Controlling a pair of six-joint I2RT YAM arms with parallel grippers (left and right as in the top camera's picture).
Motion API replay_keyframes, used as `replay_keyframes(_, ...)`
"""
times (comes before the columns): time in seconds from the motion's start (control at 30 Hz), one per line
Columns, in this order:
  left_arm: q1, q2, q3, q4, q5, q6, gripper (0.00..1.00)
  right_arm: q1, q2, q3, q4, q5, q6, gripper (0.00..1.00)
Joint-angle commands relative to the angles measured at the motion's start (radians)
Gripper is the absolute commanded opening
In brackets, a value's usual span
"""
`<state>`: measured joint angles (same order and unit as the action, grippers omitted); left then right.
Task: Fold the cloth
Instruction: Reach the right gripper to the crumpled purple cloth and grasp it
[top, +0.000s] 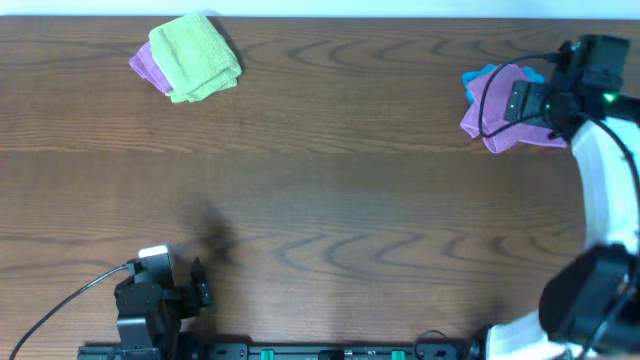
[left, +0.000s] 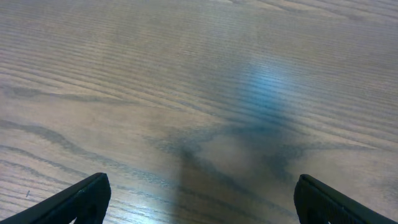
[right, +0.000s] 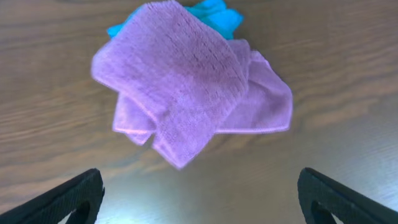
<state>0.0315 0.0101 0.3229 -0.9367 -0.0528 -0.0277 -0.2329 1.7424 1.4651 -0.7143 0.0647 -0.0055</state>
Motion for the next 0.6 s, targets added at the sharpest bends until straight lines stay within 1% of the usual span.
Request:
replay_keyframes(0.0, -0.003, -0.006, -0.019, -0.050, -0.018, 0.006, 0.95, -0.006, 0.058, 0.019, 0.043, 0.009, -0.033, 0.99)
replay_keyframes(0.17, -0.003, -0.006, -0.019, -0.050, -0.018, 0.006, 0.95, -0.005, 0.148, 0.019, 0.141, 0.014, -0.034, 0.99)
replay_keyframes(0.43, -0.003, -0.006, -0.019, -0.050, -0.018, 0.006, 0.95, -0.006, 0.279, 0.019, 0.208, -0.003, -0.018, 0.99)
replay_keyframes(0.57, -0.003, -0.006, -0.019, -0.050, -0.018, 0.006, 0.95, -0.011, 0.328, 0.019, 0.246, -0.071, -0.010, 0.94)
